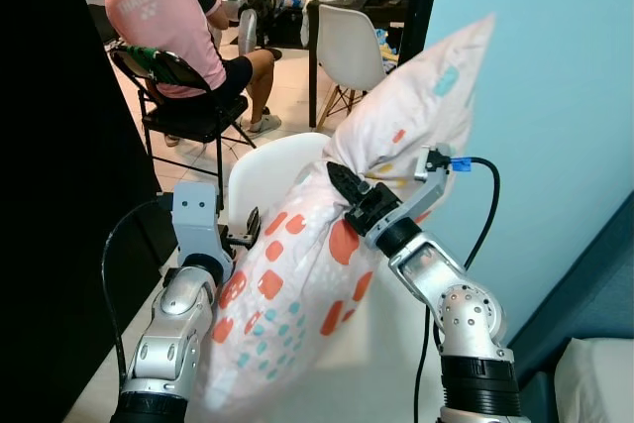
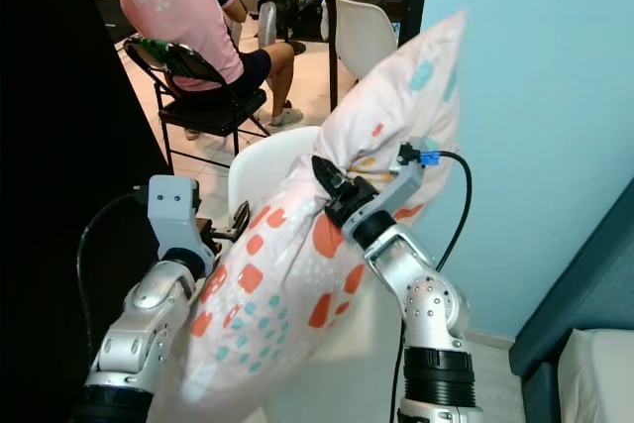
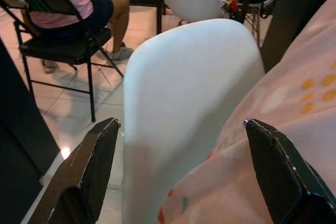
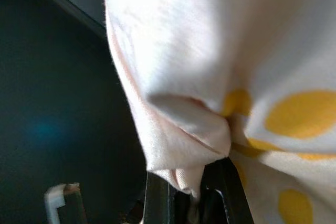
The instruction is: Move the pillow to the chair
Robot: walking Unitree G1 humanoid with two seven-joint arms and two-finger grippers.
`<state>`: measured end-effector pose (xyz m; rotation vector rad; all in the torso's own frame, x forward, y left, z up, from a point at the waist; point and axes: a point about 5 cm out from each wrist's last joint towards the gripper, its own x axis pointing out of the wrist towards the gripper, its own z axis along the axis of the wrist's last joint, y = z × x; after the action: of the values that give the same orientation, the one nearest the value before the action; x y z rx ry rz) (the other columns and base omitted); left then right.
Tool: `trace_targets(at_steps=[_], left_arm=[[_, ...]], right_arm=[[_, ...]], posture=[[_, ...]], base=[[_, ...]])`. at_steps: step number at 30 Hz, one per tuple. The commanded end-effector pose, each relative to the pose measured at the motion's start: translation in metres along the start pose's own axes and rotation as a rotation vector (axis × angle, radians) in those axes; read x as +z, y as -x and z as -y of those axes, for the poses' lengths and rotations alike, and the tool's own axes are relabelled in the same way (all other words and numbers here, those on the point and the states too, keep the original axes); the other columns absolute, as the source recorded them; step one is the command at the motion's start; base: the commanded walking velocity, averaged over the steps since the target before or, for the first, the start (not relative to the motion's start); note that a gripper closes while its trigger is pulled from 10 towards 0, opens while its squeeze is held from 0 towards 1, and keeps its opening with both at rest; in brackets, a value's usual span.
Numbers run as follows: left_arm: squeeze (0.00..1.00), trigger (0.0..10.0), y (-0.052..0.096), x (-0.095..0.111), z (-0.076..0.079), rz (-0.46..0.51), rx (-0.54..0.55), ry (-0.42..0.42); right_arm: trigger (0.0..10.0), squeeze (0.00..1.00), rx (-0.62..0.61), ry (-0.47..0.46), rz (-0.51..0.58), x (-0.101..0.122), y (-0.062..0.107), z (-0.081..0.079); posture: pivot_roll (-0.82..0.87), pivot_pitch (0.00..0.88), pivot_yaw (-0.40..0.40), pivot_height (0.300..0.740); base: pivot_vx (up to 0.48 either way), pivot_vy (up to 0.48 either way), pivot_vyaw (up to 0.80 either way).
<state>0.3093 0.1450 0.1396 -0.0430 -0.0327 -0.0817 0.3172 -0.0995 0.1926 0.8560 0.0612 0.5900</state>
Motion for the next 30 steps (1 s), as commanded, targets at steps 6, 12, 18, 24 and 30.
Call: trace_targets(at_steps=[6,12,18,24,30], left_arm=[[0.0,10.0,-0.001,-0.001,0.0,-0.001,-0.004,-0.02],[0.0,10.0,-0.001,-0.001,-0.001,-0.001,0.005,-0.016],[0.0,10.0,-0.002,-0.001,-0.002,-0.003,0.005,-0.018],[0.0,10.0,-0.001,-0.001,-0.002,-0.005,0.005,-0.019],[0.0,10.0,-0.001,-0.001,-0.001,-0.006,0.004,-0.019]], right_arm=[[10.0,0.0,-0.135,0.069,-0.04,-0.005,0.0,0.015],[10.0,0.0,-0.234,0.08,-0.027,-0.003,0.006,0.028],[10.0,0.0,-0.329,0.105,-0.082,-0.009,0.009,0.039],[10.0,0.0,-0.358,0.092,-0.107,-0.014,0.009,0.043],[10.0,0.0,-0.434,0.123,-0.215,-0.025,0.012,0.051]], posture=[[-0.06,0.0,0.0,0.72],[-0.06,0.0,0.002,0.705],[-0.06,0.0,0.003,0.675],[-0.06,0.0,0.0,0.65],[-0.06,0.0,-0.004,0.63]], base=[[0.0,-0.4,0.0],[0.0,0.0,0.0],[0.0,0.0,0.0],[0.0,0.0,0.0],[0.0,0.0,0.0]])
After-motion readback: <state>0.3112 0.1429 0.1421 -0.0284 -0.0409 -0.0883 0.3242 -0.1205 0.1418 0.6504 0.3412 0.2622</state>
